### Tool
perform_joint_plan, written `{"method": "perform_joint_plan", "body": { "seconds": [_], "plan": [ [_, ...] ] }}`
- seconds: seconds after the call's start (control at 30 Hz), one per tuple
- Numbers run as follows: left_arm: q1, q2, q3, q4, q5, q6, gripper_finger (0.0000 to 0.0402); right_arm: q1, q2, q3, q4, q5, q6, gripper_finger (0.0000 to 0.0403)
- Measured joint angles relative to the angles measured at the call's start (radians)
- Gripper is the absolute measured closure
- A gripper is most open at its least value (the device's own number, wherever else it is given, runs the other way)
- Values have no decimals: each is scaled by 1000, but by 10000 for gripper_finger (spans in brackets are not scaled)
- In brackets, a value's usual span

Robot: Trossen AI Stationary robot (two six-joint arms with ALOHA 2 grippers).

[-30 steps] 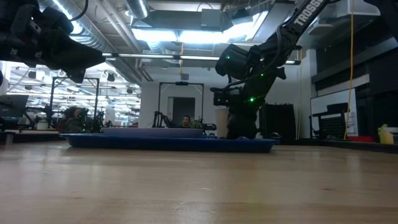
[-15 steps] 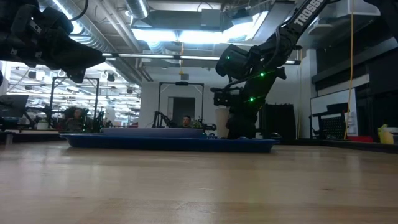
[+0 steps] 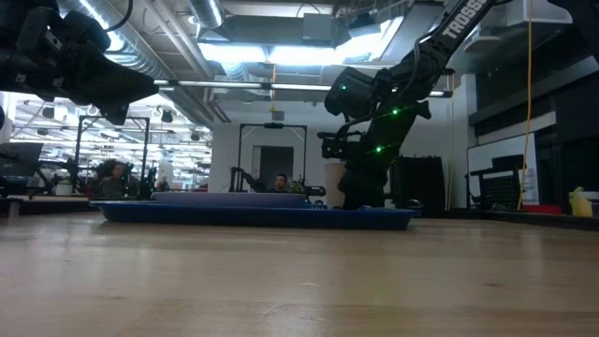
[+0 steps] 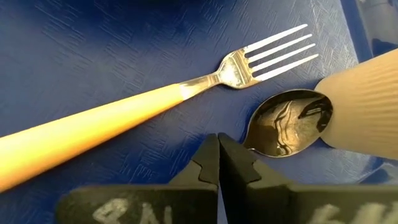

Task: Pick and place plate/cup/fork/spoon on tray
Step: Adjust the black spoon

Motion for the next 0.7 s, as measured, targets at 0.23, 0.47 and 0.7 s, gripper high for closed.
{"method": "perform_joint_plan", "body": {
  "seconds": [0.23, 0.47, 0.7],
  "plan": [
    [0, 0, 0, 0, 0, 0, 337, 2, -19, 2, 43, 4, -32, 402],
    [0, 0, 0, 0, 0, 0, 337, 8, -98, 13, -17, 136, -30, 401],
    [0, 0, 0, 0, 0, 0, 337, 59, -264, 13, -343, 32, 287, 389]
  ]
}}
